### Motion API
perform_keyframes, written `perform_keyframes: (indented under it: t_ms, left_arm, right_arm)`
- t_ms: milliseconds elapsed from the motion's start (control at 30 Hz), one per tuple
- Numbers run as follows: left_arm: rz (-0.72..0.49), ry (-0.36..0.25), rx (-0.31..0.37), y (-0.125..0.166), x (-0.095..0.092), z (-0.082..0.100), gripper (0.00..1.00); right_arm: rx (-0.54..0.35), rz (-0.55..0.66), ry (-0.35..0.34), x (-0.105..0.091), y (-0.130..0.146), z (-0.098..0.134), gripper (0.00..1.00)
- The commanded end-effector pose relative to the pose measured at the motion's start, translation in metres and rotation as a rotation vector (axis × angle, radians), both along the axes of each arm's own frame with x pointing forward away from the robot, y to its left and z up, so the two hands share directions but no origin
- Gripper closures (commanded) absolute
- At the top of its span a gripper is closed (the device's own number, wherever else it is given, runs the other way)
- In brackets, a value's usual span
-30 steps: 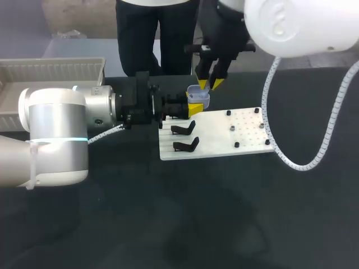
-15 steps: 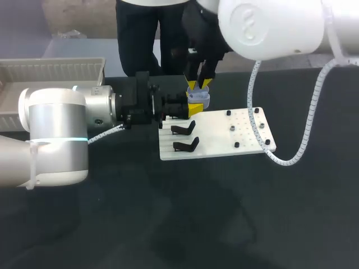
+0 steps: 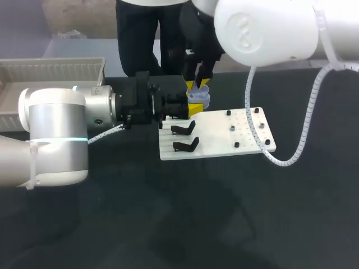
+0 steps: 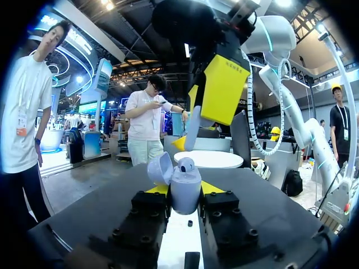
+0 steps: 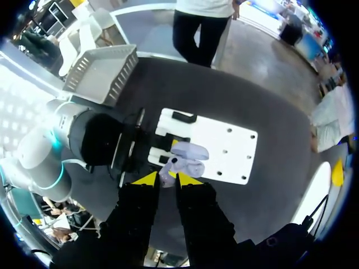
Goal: Pick up each earbud case from the left stands, insert the matching earbuds, close the lid, and place the case in the box.
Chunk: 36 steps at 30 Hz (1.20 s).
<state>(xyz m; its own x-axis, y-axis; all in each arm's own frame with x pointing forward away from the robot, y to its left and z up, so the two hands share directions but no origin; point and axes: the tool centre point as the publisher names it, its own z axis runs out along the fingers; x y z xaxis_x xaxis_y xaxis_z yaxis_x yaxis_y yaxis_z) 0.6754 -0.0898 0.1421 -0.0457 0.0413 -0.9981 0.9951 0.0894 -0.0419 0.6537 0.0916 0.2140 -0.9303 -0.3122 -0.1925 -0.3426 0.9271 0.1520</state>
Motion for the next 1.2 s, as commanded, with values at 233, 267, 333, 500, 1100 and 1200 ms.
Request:
perform_keyframes:
  t_ms: [233,267,333,500,1100,1200]
  left_arm:
    - [0.008,-0.006,-0.006,-0.001,-0.001,-0.001,1.0]
    - [0.008,-0.006,-0.006,-0.001,-0.001,-0.001,1.0]
    - [0.008,-0.006,-0.006,-0.001,-0.001,-0.001,1.0]
    - [0.008,-0.006,-0.006,-0.001,-0.001,-0.001,1.0]
    - [0.008,-0.006,-0.006,-0.001,-0.001,-0.001,1.0]
    - [0.008,-0.006,-0.006,-0.001,-0.001,-0.001,1.0]
  right_arm:
    - [0.002,-0.002,-0.005,-0.002,-0.001,0.0,1.0]
    - [0.002,-0.002,-0.005,-0.002,-0.001,0.0,1.0]
    - [0.002,-0.002,-0.005,-0.002,-0.001,0.0,1.0]
    - [0.002,-0.003,-0.005,-0.002,-0.001,-0.001,1.0]
    - [-0.028,0.027,0.025,-0.003,-0.001,-0.012,1.0]
    - [-0.031,0.033,0.031,-0.003,-0.001,-0.012,1.0]
